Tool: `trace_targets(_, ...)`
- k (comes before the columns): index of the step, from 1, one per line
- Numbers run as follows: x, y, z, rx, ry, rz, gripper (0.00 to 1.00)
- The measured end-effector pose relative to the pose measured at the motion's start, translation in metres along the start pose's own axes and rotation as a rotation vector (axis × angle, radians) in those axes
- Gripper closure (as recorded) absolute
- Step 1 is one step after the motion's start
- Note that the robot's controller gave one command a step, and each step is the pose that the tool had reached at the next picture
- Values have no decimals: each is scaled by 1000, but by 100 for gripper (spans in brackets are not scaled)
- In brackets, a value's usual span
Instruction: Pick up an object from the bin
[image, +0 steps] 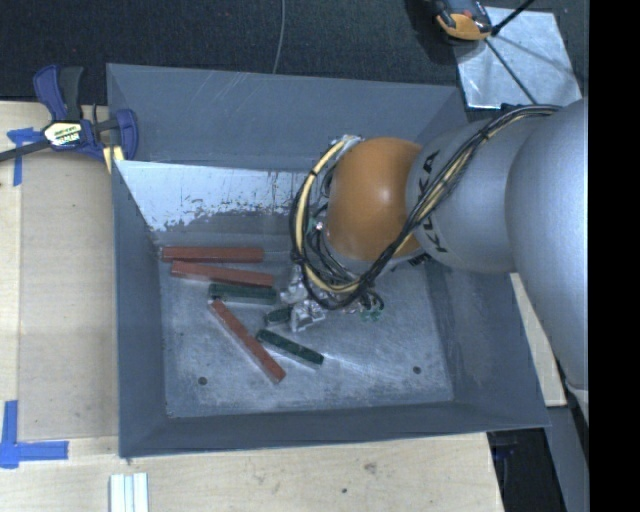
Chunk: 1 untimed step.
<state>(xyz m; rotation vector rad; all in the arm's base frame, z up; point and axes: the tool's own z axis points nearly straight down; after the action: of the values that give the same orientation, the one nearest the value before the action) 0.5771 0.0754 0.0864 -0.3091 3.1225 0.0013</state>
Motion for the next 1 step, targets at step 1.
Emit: trace_targets(1,0,0,0,0,0,0,100)
